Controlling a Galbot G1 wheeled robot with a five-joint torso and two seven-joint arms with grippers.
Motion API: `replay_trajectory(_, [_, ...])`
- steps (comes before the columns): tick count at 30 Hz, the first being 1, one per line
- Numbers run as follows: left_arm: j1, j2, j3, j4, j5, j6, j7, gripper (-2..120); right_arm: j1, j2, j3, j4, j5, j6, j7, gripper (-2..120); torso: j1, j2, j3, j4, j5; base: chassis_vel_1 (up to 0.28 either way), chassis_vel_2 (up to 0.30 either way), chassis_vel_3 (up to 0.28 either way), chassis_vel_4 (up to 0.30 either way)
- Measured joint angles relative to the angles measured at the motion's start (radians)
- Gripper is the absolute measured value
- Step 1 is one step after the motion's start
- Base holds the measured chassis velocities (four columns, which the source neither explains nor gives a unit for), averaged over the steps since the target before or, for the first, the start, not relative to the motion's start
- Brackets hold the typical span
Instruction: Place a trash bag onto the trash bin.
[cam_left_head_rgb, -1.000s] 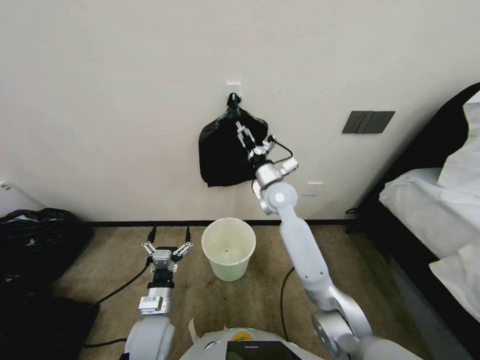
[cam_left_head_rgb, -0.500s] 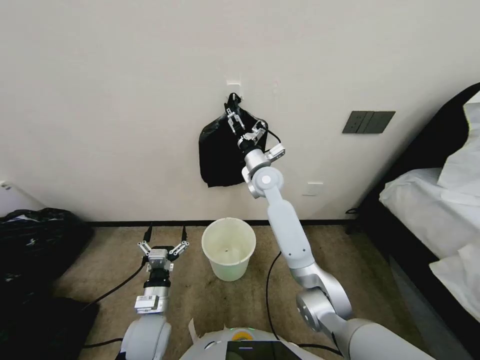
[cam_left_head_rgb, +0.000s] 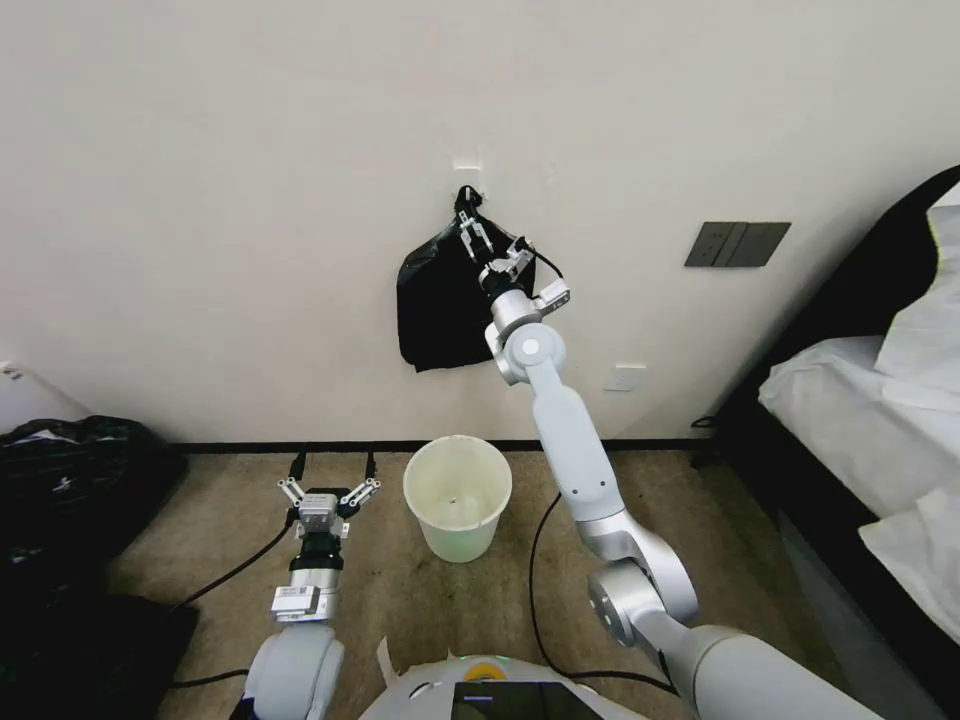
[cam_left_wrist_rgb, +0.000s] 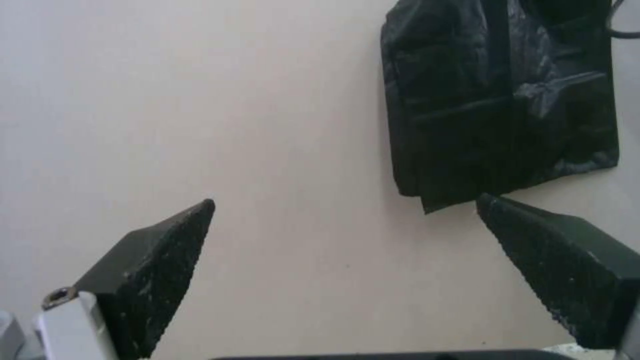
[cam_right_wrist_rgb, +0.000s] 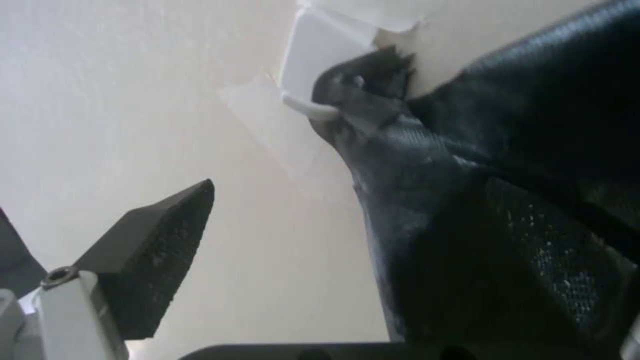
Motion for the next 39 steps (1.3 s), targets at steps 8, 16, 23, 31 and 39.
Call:
replay_trajectory(8, [0.002,-0.001,-0.004,-0.002,0.0,-0.001,0.0,100,0.021,0.0,-0.001,-0.014,0.001,-0.001,-0.001,100,0.0,0.0,0.0,0.0,0.0,0.0,0.0,0.0,0.0])
replay_trajectory(16, [0.002,-0.001,-0.004,-0.009,0.0,0.0,0.0,100,0.03,0.002,-0.005,-0.023,0.001,-0.004,-0.002,92,0.0,0.0,0.0,0.0,0.0,0.0,0.0,0.0,0.0])
replay_trajectory(23, [0.003,-0.002,-0.007,-0.012,0.0,0.0,0.0,100,0.03,0.002,-0.006,-0.027,0.001,-0.004,-0.002,69,0.0,0.0,0.0,0.0,0.0,0.0,0.0,0.0,0.0])
replay_trajectory(31, [0.003,-0.003,-0.011,-0.016,-0.002,-0.001,-0.001,100,0.026,0.002,-0.004,-0.031,0.001,-0.004,-0.001,37,0.0,0.0,0.0,0.0,0.0,0.0,0.0,0.0,0.0])
replay_trajectory(39, [0.004,-0.002,-0.012,-0.026,-0.003,0.0,-0.002,100,0.027,0.001,-0.005,-0.037,-0.002,0.001,-0.003,6,0.0,0.0,0.0,0.0,0.0,0.0,0.0,0.0,0.0])
